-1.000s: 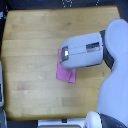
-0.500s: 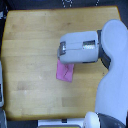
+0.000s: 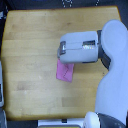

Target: Folding a cloth

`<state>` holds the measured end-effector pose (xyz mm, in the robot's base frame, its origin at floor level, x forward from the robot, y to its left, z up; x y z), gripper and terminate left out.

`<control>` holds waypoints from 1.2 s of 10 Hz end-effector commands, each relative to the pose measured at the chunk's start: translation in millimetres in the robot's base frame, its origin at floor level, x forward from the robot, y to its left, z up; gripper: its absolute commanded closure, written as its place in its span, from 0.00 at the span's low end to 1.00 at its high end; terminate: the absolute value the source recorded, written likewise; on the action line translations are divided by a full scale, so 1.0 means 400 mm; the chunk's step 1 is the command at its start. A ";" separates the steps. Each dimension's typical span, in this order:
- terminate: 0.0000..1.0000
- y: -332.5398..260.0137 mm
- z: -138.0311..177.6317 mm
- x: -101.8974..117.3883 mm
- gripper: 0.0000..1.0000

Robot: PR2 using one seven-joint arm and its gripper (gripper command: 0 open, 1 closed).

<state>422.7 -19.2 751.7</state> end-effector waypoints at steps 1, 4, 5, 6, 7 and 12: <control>0.00 0.011 0.054 -0.030 1.00; 0.00 0.032 0.052 -0.050 1.00; 0.00 0.033 0.051 -0.051 1.00; 0.00 0.062 0.054 -0.051 1.00; 0.00 0.073 0.054 -0.048 1.00; 0.00 0.126 0.057 -0.019 0.00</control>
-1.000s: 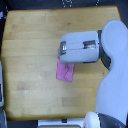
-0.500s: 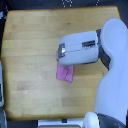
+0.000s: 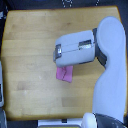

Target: Folding a cloth

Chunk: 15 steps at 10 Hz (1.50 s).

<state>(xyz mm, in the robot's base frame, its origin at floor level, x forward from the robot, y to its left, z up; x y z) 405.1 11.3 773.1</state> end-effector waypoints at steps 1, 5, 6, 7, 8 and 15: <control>0.00 0.043 0.003 0.024 0.00; 0.00 0.020 0.004 0.042 0.00; 0.00 0.016 0.007 0.048 0.00; 0.00 0.011 0.017 0.064 0.00; 0.00 -0.002 0.028 0.075 0.00; 0.00 -0.109 0.171 0.130 0.00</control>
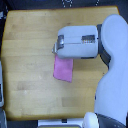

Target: Folding a cloth

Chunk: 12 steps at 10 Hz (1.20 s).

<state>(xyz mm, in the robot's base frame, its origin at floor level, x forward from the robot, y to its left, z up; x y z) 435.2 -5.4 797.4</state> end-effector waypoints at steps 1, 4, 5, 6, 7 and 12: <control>0.00 -0.071 0.117 0.060 0.00; 0.00 -0.130 0.266 0.168 0.00; 0.00 -0.138 0.294 0.187 0.00; 0.00 -0.153 0.335 0.217 0.00; 0.00 -0.183 0.381 0.245 0.00; 0.00 -0.334 0.444 0.259 0.00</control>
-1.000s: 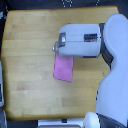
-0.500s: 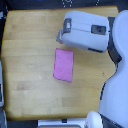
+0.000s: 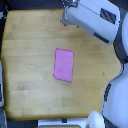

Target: Folding a cloth

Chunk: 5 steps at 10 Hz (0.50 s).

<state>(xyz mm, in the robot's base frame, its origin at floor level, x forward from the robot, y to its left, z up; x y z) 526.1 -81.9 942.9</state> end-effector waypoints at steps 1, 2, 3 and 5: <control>0.00 -0.201 0.089 0.021 0.00; 0.00 -0.282 0.104 0.008 0.00; 0.00 -0.354 0.114 -0.002 0.00; 0.00 -0.452 0.117 -0.026 0.00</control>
<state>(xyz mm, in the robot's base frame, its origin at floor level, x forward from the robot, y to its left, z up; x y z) 530.6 -169.8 978.7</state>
